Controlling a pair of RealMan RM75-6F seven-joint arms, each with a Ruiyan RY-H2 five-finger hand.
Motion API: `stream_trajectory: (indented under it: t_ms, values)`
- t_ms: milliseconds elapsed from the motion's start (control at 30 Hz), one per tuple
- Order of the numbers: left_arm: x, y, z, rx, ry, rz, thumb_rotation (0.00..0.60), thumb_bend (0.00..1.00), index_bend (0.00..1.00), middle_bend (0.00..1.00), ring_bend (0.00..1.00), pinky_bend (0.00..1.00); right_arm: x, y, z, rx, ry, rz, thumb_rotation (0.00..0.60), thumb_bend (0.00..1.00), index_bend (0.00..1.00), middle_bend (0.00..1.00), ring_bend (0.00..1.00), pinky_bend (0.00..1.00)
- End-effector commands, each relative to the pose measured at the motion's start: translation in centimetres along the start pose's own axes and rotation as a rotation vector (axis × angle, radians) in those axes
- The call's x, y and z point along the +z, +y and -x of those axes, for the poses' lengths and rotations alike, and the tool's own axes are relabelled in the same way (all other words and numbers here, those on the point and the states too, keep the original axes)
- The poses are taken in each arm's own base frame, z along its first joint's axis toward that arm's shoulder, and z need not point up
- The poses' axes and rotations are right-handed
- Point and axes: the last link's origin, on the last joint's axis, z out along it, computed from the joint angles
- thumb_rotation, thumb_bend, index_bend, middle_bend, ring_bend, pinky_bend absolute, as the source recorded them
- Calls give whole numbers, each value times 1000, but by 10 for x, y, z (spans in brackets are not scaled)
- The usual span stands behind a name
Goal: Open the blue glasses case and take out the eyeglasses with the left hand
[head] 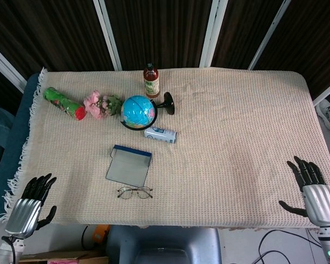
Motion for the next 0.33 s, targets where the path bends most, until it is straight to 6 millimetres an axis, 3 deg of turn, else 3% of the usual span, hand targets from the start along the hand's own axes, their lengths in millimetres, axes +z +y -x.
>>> stream_trajectory:
  t_ms: [33,333]
  values:
    - [-4,-3,-3,11,5,14,600,404,0,0,0,0,-2,-2,2,-6,-8,-10,600,217,0,0,0,0]
    - [-6,-3,-5,-8,4,38,600,406,0,0,0,0,0,-2,4,-12,-20,-11,600,217,0,0,0,0]
